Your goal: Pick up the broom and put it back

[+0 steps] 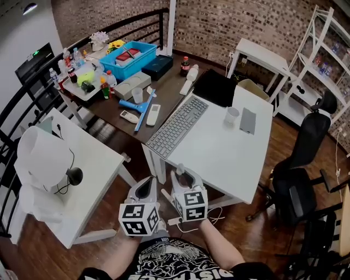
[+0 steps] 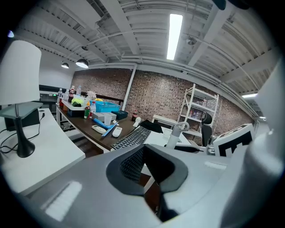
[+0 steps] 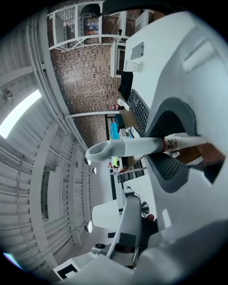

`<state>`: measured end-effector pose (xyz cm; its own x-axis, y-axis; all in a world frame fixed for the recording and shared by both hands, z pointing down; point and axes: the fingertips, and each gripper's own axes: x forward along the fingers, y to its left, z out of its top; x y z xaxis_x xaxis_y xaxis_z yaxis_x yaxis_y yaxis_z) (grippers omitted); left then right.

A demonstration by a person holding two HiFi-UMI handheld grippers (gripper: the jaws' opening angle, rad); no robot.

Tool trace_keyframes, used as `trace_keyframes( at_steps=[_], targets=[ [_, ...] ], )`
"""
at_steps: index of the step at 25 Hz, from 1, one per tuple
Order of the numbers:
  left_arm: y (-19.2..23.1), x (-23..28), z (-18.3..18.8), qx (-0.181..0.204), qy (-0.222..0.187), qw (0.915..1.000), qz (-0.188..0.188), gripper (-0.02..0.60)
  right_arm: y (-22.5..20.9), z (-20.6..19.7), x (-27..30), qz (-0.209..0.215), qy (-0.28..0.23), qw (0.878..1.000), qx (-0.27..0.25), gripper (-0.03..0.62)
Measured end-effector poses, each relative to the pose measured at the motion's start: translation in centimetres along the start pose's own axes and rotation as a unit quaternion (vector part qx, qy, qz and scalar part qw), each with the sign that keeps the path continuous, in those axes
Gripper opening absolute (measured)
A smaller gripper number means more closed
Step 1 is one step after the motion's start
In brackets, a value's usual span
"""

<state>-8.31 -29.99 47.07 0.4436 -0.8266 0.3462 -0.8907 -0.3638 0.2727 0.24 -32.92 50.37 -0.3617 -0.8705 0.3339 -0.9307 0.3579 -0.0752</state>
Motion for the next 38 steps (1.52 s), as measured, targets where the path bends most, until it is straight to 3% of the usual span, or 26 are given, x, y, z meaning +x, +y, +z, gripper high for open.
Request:
trace_keyframes(
  at_steps=[25, 38],
  targets=[
    [5.9, 2.8, 1.2, 0.003, 0.019, 0.9998, -0.008, 0.005, -0.7, -3.5, 8.1, -0.033, 0.058, 0.998, 0.023, 0.098],
    [6.4, 4.1, 1.9, 0.006, 0.021, 0.9997, -0.012, 0.005, -1.4, -3.3, 10.8, -0.035, 0.056, 0.997, 0.026, 0.100]
  ],
)
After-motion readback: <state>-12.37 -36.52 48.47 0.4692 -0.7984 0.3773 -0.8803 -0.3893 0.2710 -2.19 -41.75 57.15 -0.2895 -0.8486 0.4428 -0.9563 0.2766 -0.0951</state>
